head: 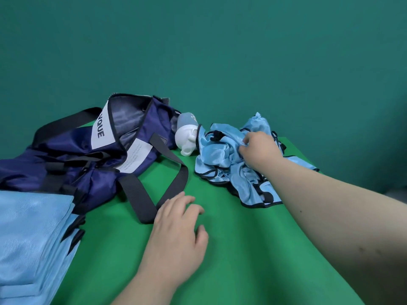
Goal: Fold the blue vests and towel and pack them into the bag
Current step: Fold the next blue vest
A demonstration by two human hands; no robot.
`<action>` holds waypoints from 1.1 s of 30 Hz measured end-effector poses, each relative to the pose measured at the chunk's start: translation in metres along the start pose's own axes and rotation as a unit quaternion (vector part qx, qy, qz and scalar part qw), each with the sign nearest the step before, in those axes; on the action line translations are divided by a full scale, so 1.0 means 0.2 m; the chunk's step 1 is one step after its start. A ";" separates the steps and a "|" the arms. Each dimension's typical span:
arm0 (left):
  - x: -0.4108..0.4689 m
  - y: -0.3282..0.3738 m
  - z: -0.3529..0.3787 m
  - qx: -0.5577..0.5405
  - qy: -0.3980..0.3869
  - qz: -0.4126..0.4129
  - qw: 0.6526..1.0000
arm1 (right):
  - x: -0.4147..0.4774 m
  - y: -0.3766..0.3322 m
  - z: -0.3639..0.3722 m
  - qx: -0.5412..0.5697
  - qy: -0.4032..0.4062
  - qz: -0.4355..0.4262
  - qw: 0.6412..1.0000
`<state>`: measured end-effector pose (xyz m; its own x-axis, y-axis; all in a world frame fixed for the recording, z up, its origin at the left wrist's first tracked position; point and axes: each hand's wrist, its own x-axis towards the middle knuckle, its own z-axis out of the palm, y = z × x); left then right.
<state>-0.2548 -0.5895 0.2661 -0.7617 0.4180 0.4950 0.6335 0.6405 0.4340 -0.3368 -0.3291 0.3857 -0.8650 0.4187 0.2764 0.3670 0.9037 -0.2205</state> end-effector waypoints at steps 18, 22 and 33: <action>-0.02 0.02 -0.03 0.001 0.014 0.022 1.000 | -0.55 0.01 -0.38 0.344 0.235 -0.084 0.905; -0.06 0.05 -0.06 -0.017 -0.009 0.035 0.999 | -0.87 0.05 -0.34 0.351 0.174 -0.154 0.907; -0.36 0.14 -0.24 0.040 -0.150 0.075 0.985 | -1.54 0.29 -0.13 0.249 -0.041 -0.225 0.941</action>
<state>-0.1750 -0.6332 0.2785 -0.6731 0.6765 0.2987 0.7390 0.6006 0.3052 -0.0408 -0.4042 0.3118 -0.9258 -0.0237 0.3774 -0.2309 0.8257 -0.5147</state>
